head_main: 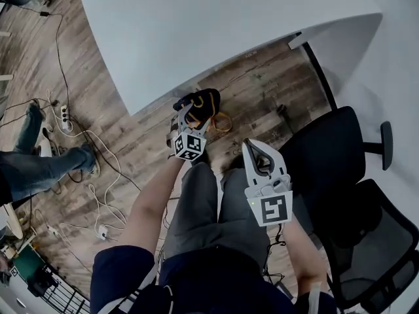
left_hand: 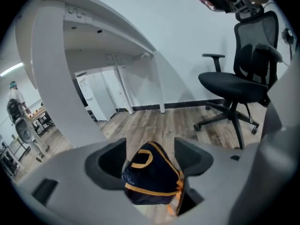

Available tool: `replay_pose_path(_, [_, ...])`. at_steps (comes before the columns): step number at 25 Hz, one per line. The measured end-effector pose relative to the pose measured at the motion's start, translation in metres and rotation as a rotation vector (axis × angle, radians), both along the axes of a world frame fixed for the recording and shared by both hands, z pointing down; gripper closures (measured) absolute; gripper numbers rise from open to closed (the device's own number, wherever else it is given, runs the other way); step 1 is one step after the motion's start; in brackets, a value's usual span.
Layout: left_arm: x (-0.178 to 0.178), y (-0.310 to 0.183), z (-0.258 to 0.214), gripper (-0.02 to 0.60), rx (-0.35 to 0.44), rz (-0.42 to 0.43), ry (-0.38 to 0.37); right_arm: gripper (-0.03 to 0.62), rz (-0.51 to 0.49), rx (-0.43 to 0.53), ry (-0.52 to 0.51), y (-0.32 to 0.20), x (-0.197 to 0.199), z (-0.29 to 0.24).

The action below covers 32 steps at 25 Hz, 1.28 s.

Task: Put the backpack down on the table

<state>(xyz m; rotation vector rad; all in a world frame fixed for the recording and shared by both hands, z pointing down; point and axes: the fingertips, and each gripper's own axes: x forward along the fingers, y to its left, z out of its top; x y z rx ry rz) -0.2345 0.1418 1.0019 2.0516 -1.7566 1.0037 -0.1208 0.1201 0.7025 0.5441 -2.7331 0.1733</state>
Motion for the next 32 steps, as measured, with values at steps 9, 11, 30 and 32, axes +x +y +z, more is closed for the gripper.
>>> replay_pose_path(9, [-0.018, -0.007, 0.069, 0.328, -0.056, -0.031, -0.136, 0.592, -0.016, -0.024, -0.001, 0.004, 0.003, 0.031])
replay_pose_path(11, [-0.023, -0.008, 0.076, 0.329, -0.062, -0.050, -0.141, 0.592, -0.016, -0.028, 0.007, 0.005, 0.006, 0.035])
replay_pose_path(30, [-0.035, -0.027, 0.105, 0.394, -0.050, -0.090, -0.291, 0.592, -0.032, -0.050, 0.042, 0.004, 0.002, 0.077])
replay_pose_path(32, [-0.034, -0.025, 0.101, 0.342, -0.032, -0.106, -0.288, 0.592, -0.032, -0.058, 0.040, 0.003, 0.001, 0.080])
